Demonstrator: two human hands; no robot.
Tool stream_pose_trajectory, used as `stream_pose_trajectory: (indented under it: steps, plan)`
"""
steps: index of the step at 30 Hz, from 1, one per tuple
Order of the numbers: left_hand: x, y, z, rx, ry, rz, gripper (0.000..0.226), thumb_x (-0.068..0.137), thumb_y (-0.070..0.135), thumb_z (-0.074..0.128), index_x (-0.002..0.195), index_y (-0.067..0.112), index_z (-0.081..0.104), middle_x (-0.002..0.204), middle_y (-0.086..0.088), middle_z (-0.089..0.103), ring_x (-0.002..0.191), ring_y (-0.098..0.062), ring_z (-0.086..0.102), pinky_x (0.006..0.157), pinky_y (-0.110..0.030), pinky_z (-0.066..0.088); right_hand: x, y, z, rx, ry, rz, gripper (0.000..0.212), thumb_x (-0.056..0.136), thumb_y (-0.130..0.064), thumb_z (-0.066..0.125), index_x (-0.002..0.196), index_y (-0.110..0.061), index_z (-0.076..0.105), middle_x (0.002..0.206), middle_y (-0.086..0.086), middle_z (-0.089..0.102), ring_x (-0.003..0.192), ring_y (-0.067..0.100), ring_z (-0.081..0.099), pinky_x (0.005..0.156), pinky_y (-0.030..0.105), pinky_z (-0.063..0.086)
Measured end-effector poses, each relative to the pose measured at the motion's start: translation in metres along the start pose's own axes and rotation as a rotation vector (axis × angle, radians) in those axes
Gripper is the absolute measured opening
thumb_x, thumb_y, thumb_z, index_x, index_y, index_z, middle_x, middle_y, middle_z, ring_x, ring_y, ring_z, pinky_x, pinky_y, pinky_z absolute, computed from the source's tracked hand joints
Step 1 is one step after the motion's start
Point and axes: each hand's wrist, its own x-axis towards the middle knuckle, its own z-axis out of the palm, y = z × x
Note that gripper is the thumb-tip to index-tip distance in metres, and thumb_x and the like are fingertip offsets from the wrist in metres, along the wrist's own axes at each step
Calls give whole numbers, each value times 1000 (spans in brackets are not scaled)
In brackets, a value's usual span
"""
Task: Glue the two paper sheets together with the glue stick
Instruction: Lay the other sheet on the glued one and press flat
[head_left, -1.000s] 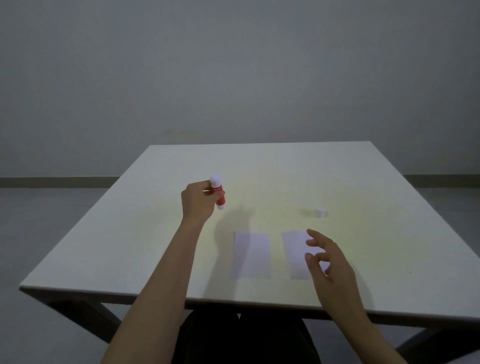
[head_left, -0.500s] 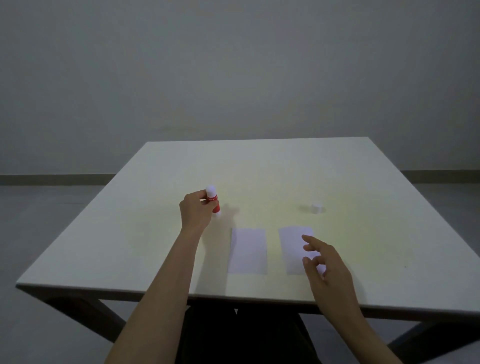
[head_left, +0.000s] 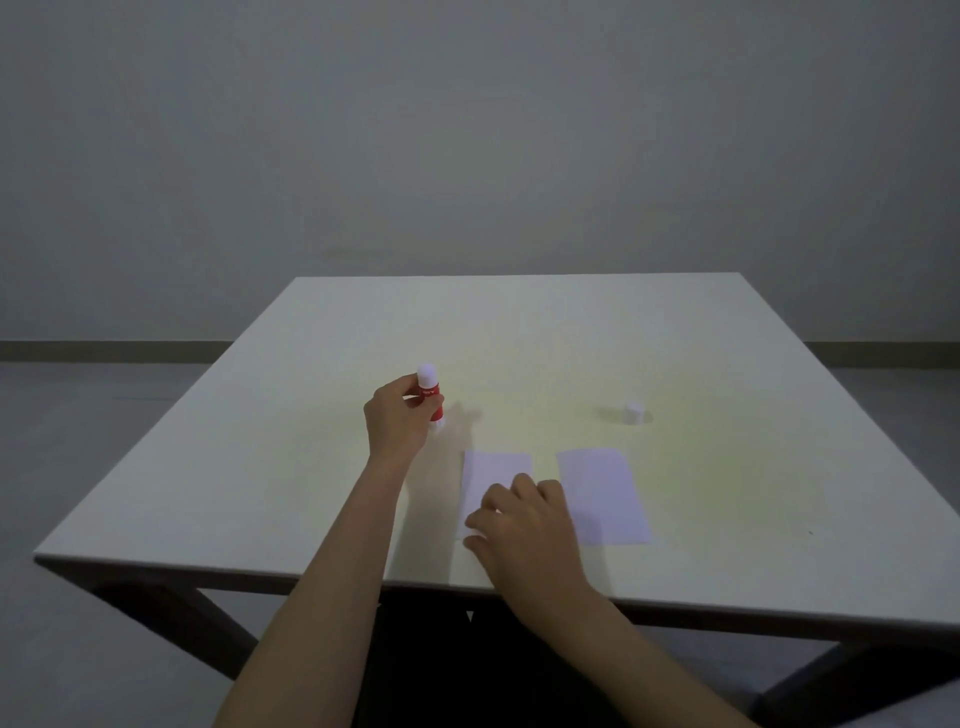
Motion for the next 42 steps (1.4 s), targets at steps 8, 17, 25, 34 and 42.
stream_pose_trajectory:
  steps: [8,17,25,34,42]
  plan:
    - [2,-4,3,-7,9,5,32,80,22,68,111,14,66,112,-6,67,102,-21,65,80,-26,44,19,-8,5,-124,-111,-19,35,44,-44,86,38,-22,59,38,-9,48,49,13,44,53,22,41]
    - [-14,5,-11,-61,244,120,63,81,37,69,135,18,44,130,-3,47,110,-13,54,86,-25,44,16,-15,-4,-145,191,-130,25,53,-1,44,36,-18,48,34,-5,43,42,18,30,49,18,36]
    - [-69,12,2,-370,-130,-75,10,87,16,60,82,12,68,73,-5,70,55,-5,66,58,-26,51,24,58,-38,761,519,489,13,77,0,65,69,-10,66,63,4,67,54,14,62,57,11,41]
    - [-88,46,38,-675,-348,-290,11,87,17,63,86,11,71,80,-2,77,72,-17,75,60,-21,57,2,91,-32,1929,508,1068,18,86,1,58,71,-3,66,55,6,68,53,18,67,53,23,57]
    - [-83,55,46,-715,-338,-290,5,83,10,67,84,10,71,86,-7,75,71,-16,72,63,-19,57,-19,93,-29,1577,411,1035,15,84,-5,61,74,-10,71,66,5,71,49,17,62,48,23,53]
